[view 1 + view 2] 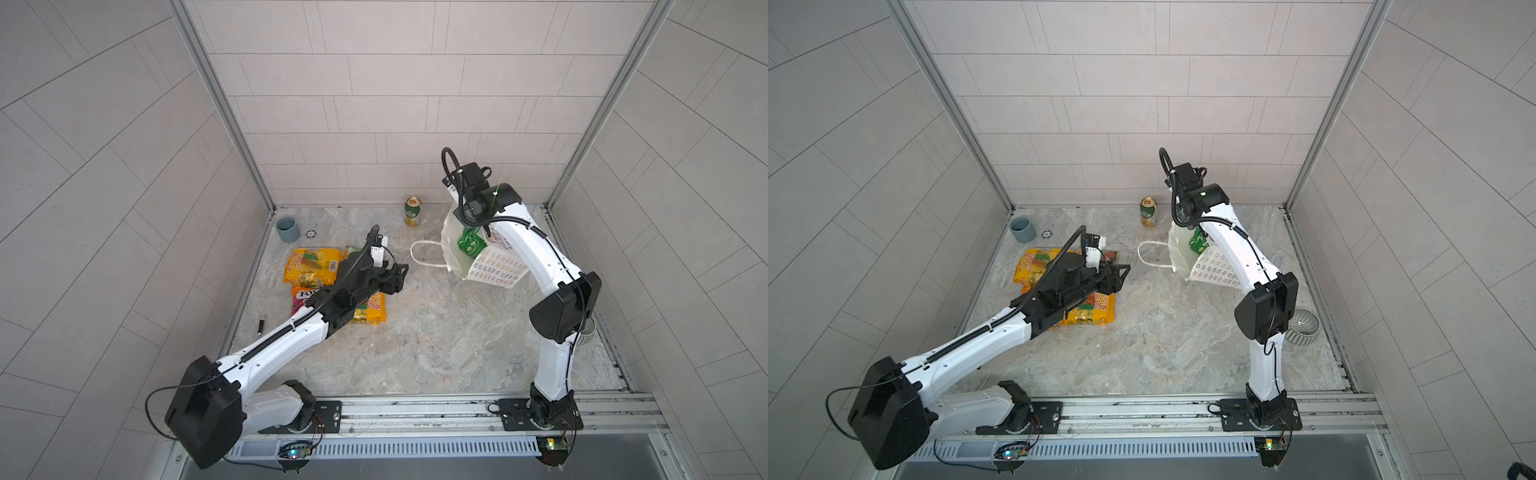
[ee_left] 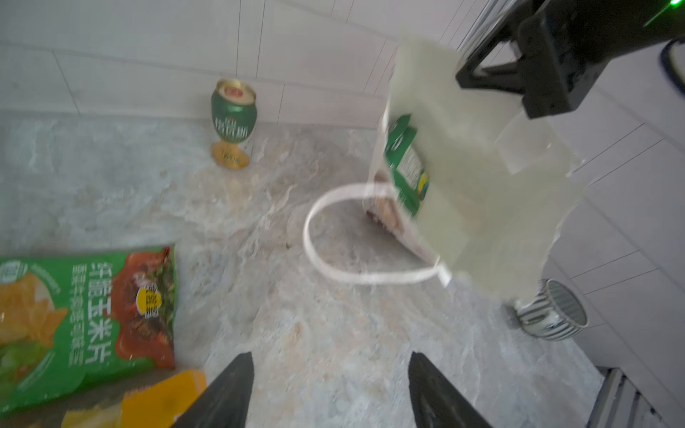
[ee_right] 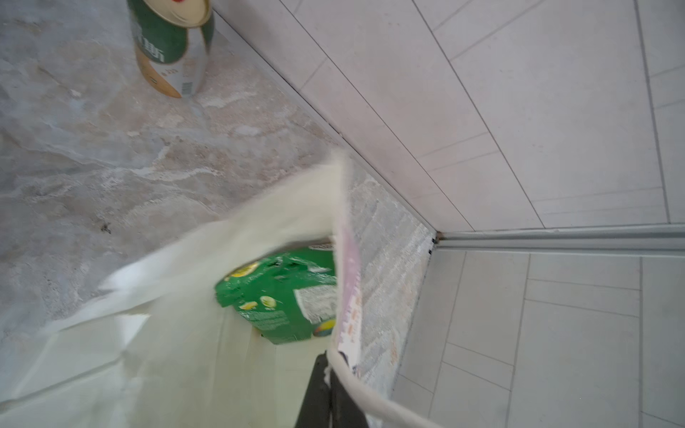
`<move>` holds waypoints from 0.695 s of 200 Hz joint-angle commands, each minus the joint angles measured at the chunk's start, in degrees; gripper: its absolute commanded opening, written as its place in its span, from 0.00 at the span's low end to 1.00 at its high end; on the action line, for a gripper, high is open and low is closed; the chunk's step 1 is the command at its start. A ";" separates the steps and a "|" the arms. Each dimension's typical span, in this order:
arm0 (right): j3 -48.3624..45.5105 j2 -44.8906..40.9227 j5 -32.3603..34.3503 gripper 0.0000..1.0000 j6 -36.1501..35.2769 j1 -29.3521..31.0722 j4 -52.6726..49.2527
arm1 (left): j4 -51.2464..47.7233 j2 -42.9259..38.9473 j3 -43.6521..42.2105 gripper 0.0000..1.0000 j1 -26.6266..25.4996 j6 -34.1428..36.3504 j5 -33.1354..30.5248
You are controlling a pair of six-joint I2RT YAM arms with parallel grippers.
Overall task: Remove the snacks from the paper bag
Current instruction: 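Tilt the bag opening toward the left gripper while the left gripper approaches it, then insert the left gripper into the bag opening toward the green packets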
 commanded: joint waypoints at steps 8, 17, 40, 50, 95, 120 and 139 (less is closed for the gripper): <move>-14.85 -9.50 -3.93 0.00 5.80 5.20 13.91 | 0.52 -4.58 -1.95 0.71 -0.98 0.06 -0.55; -19.74 -11.93 -5.49 0.00 8.10 6.88 17.97 | -1.22 -5.39 -1.54 0.71 -1.06 1.07 -0.33; -26.12 -17.08 -15.56 0.00 10.76 7.87 21.78 | -4.03 -7.41 0.42 0.71 -1.19 3.89 0.14; -27.53 -18.62 -17.71 0.00 12.49 7.86 22.65 | -4.57 -7.43 1.42 0.71 -1.26 5.04 0.79; -29.63 -20.42 -23.28 0.00 16.70 7.64 24.36 | 2.54 0.45 2.57 0.71 -3.76 5.87 4.61; -33.82 -22.59 -25.12 0.00 19.10 7.64 27.81 | 9.63 6.68 2.10 0.71 -6.10 5.57 5.08; -35.75 -23.56 -26.30 0.00 19.29 7.67 28.97 | 12.13 11.19 3.07 0.71 -7.55 6.69 4.89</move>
